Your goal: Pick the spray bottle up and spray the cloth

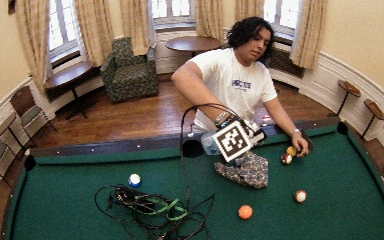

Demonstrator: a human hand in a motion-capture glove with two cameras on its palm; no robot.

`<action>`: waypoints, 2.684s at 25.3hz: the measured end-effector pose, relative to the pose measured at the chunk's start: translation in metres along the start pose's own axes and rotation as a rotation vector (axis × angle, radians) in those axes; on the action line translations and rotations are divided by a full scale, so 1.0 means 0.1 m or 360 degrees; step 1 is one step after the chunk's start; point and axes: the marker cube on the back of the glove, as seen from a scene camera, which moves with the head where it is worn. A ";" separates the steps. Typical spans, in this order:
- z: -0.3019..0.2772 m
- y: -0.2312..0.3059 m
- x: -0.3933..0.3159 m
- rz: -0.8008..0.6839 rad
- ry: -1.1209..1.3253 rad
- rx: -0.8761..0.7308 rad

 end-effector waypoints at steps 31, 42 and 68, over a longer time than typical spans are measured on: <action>1.16 -0.70 0.13 0.0474 0.0443 -0.0594; 0.77 -0.47 -0.30 0.0205 0.0330 -0.0391; 0.17 -0.53 -1.94 -0.1271 -0.0570 0.0930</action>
